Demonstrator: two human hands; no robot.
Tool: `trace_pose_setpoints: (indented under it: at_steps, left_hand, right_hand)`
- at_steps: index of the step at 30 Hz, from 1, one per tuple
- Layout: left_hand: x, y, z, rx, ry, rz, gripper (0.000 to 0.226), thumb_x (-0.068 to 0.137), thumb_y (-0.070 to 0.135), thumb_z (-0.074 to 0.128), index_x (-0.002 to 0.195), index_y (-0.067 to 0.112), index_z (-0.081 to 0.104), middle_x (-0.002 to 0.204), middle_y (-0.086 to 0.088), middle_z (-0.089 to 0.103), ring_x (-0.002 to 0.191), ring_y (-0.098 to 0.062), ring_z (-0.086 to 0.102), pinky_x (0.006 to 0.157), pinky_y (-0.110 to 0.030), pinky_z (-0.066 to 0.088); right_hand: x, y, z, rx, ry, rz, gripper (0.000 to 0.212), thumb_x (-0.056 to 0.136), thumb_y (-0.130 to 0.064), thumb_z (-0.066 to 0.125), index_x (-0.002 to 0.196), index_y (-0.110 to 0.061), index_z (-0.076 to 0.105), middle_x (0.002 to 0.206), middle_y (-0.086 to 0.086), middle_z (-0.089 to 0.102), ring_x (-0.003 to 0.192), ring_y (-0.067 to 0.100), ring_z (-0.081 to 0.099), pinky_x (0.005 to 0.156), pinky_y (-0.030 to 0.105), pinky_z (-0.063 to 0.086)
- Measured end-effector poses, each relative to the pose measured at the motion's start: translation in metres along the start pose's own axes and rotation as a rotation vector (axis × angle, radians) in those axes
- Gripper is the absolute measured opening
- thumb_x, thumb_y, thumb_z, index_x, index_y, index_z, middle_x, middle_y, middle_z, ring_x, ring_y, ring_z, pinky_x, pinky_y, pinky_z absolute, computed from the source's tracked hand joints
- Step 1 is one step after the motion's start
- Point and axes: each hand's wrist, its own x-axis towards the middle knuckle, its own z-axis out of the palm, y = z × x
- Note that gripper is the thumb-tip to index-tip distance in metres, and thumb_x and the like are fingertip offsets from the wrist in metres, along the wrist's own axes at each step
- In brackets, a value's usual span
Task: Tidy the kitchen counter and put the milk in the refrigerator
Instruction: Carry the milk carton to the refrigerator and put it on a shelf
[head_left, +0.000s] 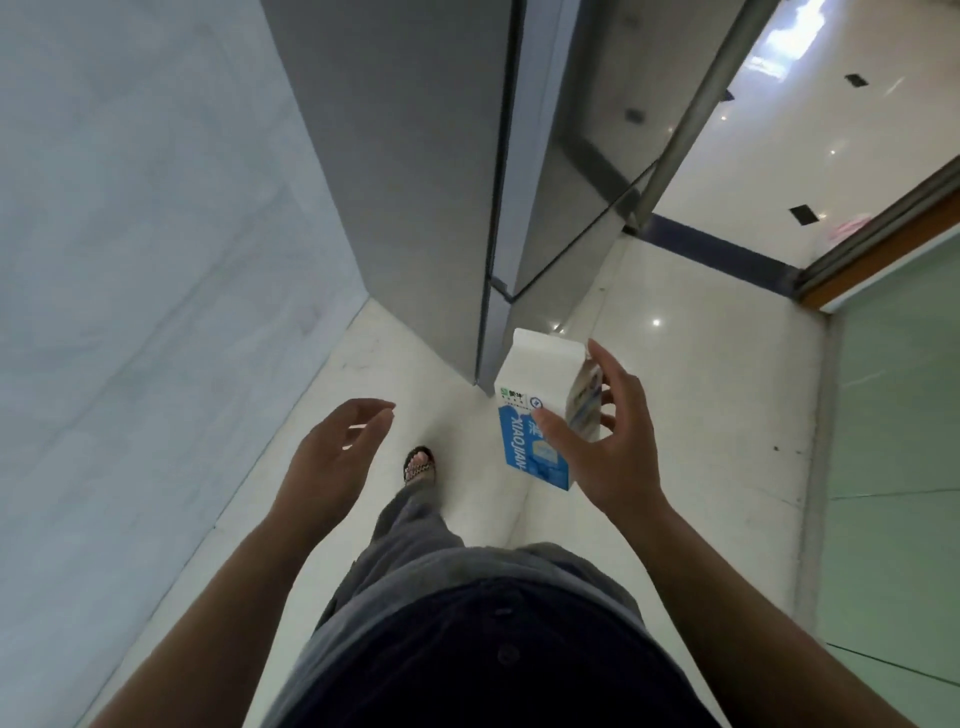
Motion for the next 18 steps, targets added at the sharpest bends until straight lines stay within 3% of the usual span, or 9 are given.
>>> trace_pose_setpoints:
  at_steps: [6, 11, 14, 18]
  left_hand:
    - [0.158, 0.084, -0.017, 0.081, -0.114, 0.273, 0.019, 0.094, 0.039, 0.044, 0.106, 0.034, 0.057, 0.105, 0.015, 0.063, 0.099, -0.004, 0.059, 0.073, -0.012, 0.037]
    - [0.243, 0.158, -0.021, 0.061, -0.146, 0.472, 0.023, 0.094, 0.033, 0.047, 0.115, 0.026, 0.055, 0.108, 0.014, 0.058, 0.094, 0.009, 0.053, 0.071, 0.003, 0.037]
    - [0.266, 0.186, -0.012, -0.013, -0.173, 0.539, 0.030, 0.092, 0.033, 0.050, 0.121, 0.026, 0.051, 0.117, 0.011, 0.056, 0.105, 0.000, 0.053, 0.083, -0.008, 0.040]
    - [0.281, 0.207, 0.003, -0.073, -0.123, 0.618, 0.046, 0.089, 0.032, 0.057, 0.132, 0.028, 0.042, 0.128, 0.008, 0.049, 0.111, -0.004, 0.049, 0.089, -0.013, 0.040]
  right_hand:
    - [0.124, -0.035, 0.010, 0.042, 0.269, -0.025, 0.073, 0.070, -0.051, 0.067, 0.132, -0.028, 0.036, 0.123, -0.007, 0.046, 0.113, 0.014, 0.051, 0.085, 0.030, 0.054]
    - [0.185, -0.057, 0.006, 0.156, 0.467, 0.002, 0.066, 0.072, -0.040, 0.069, 0.128, -0.032, 0.035, 0.123, -0.007, 0.047, 0.109, 0.001, 0.051, 0.082, 0.019, 0.053]
    - [0.202, -0.063, 0.001, 0.161, 0.541, 0.038, 0.071, 0.072, -0.040, 0.071, 0.132, -0.023, 0.036, 0.128, 0.000, 0.050, 0.110, 0.010, 0.052, 0.085, 0.025, 0.054]
    - [0.214, -0.069, -0.005, 0.133, 0.577, 0.046, 0.068, 0.072, -0.032, 0.071, 0.131, -0.024, 0.036, 0.128, 0.002, 0.050, 0.108, 0.005, 0.050, 0.086, 0.025, 0.053]
